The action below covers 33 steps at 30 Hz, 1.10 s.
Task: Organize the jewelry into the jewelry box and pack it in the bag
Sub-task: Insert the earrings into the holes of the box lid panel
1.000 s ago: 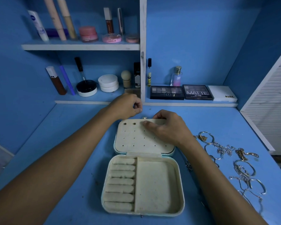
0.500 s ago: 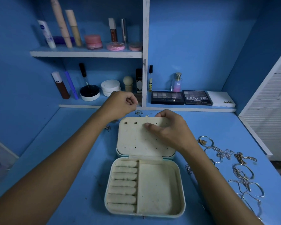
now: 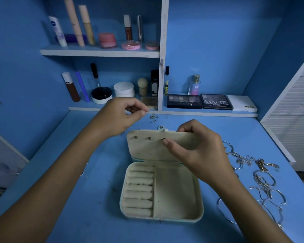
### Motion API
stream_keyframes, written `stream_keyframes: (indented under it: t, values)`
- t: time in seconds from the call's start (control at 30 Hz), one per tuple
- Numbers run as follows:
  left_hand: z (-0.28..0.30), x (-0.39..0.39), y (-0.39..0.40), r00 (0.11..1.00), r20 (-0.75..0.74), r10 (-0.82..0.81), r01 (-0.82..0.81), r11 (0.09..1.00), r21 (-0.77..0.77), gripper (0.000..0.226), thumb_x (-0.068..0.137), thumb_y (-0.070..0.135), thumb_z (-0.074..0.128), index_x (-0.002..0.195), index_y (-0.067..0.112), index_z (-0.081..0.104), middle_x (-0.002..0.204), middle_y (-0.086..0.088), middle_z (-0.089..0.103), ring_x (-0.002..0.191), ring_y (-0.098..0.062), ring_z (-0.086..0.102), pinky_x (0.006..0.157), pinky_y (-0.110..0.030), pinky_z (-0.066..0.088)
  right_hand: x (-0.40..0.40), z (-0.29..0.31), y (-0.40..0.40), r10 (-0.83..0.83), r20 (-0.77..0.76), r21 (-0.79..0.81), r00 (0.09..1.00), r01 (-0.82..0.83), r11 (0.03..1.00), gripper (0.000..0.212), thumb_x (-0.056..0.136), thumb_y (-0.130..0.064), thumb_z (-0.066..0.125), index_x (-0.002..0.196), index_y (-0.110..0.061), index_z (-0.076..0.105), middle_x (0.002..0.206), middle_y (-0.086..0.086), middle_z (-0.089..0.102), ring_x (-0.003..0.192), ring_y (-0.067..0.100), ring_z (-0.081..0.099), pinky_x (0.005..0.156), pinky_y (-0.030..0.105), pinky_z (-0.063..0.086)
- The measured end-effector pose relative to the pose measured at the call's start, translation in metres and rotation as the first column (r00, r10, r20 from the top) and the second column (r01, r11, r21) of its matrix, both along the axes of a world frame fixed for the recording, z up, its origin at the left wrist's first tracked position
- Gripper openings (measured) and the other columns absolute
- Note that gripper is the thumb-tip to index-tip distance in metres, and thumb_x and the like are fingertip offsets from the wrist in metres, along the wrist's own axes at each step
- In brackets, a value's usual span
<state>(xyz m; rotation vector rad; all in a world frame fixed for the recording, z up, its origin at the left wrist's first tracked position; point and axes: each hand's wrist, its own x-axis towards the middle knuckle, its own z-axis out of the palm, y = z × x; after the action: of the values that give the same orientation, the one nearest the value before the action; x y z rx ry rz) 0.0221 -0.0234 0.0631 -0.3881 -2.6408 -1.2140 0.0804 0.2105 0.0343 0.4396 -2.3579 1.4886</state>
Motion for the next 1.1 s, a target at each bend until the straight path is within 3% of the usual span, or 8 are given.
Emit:
stream_keyframes:
  t: [0.23, 0.37, 0.5, 0.6, 0.73, 0.93, 1.03, 1.1]
  values:
    - [0.001, 0.042, 0.007, 0.994, 0.078, -0.076, 0.072, 0.996, 0.062, 0.009, 0.088, 0.017, 0.073, 0.089, 0.026, 0.073, 0.088, 0.006, 0.073, 0.086, -0.008, 0.066, 0.081, -0.021, 0.054, 0.023, -0.016, 0.005, 0.03, -0.255, 0.084, 0.967, -0.009, 0.996, 0.02, 0.075, -0.033, 0.082, 0.075, -0.018, 0.069, 0.075, -0.012, 0.064, 0.074, 0.004, 0.061, 0.068, 0.011, 0.04]
    - [0.002, 0.058, 0.013, 0.981, 0.129, -0.142, 0.139, 0.99, 0.034, 0.006, 0.088, 0.023, 0.072, 0.088, 0.029, 0.073, 0.088, 0.011, 0.073, 0.082, -0.002, 0.066, 0.08, -0.024, 0.054, 0.03, -0.028, 0.008, 0.079, -0.336, 0.104, 0.939, -0.047, 0.993, 0.021, 0.08, -0.03, 0.079, 0.076, -0.012, 0.071, 0.076, -0.005, 0.065, 0.073, 0.01, 0.062, 0.067, 0.019, 0.046]
    - [0.003, 0.069, 0.016, 0.964, 0.168, -0.208, 0.208, 0.978, 0.016, 0.01, 0.087, 0.023, 0.073, 0.087, 0.032, 0.074, 0.089, 0.011, 0.074, 0.083, -0.009, 0.067, 0.083, -0.048, 0.054, 0.035, -0.035, 0.01, 0.093, -0.387, 0.129, 0.917, -0.046, 0.991, 0.023, 0.083, -0.031, 0.076, 0.077, -0.01, 0.07, 0.078, -0.003, 0.067, 0.073, 0.015, 0.064, 0.067, 0.03, 0.051]
    - [0.001, 0.073, 0.016, 0.949, 0.207, -0.239, 0.238, 0.971, 0.031, 0.009, 0.083, 0.025, 0.079, 0.086, 0.033, 0.075, 0.088, 0.005, 0.074, 0.081, -0.023, 0.068, 0.077, -0.052, 0.054, 0.038, -0.039, 0.01, 0.082, -0.398, 0.132, 0.914, -0.032, 0.991, 0.024, 0.082, -0.032, 0.075, 0.076, -0.009, 0.07, 0.079, -0.003, 0.067, 0.074, 0.018, 0.063, 0.068, 0.034, 0.05]
    - [0.002, 0.074, 0.017, 0.938, 0.242, -0.248, 0.244, 0.969, 0.046, 0.012, 0.083, 0.02, 0.079, 0.085, 0.032, 0.076, 0.088, 0.002, 0.074, 0.085, -0.034, 0.066, 0.076, -0.046, 0.055, 0.041, -0.043, 0.01, 0.096, -0.372, 0.105, 0.923, -0.061, 0.993, 0.022, 0.081, -0.029, 0.077, 0.076, -0.008, 0.07, 0.079, -0.002, 0.066, 0.075, 0.019, 0.063, 0.066, 0.037, 0.051]
    - [0.005, 0.074, 0.022, 0.922, 0.289, -0.258, 0.274, 0.962, -0.015, 0.005, 0.085, 0.024, 0.073, 0.089, 0.026, 0.075, 0.089, 0.011, 0.074, 0.087, -0.011, 0.069, 0.082, -0.033, 0.056, 0.042, -0.047, 0.011, 0.097, -0.383, 0.112, 0.919, -0.058, 0.992, 0.019, 0.077, -0.021, 0.083, 0.075, -0.008, 0.07, 0.078, -0.001, 0.065, 0.075, 0.02, 0.062, 0.066, 0.037, 0.05]
    - [0.007, 0.076, 0.025, 0.915, 0.308, -0.259, 0.272, 0.962, 0.001, 0.016, 0.077, 0.037, 0.072, 0.087, 0.025, 0.074, 0.085, 0.012, 0.073, 0.075, -0.005, 0.066, 0.069, -0.024, 0.055, 0.041, -0.048, 0.011, 0.097, -0.389, 0.116, 0.916, -0.056, 0.992, 0.018, 0.077, -0.02, 0.084, 0.075, -0.008, 0.07, 0.078, 0.0, 0.065, 0.074, 0.021, 0.062, 0.066, 0.036, 0.05]
    - [0.008, 0.077, 0.026, 0.913, 0.315, -0.26, 0.265, 0.964, 0.025, 0.011, 0.078, 0.031, 0.076, 0.085, 0.024, 0.075, 0.081, 0.012, 0.073, 0.065, -0.001, 0.061, 0.064, -0.016, 0.049, 0.041, -0.048, 0.011, 0.097, -0.391, 0.12, 0.915, -0.054, 0.991, 0.018, 0.076, -0.02, 0.084, 0.075, -0.008, 0.07, 0.078, 0.0, 0.065, 0.074, 0.021, 0.062, 0.066, 0.035, 0.05]
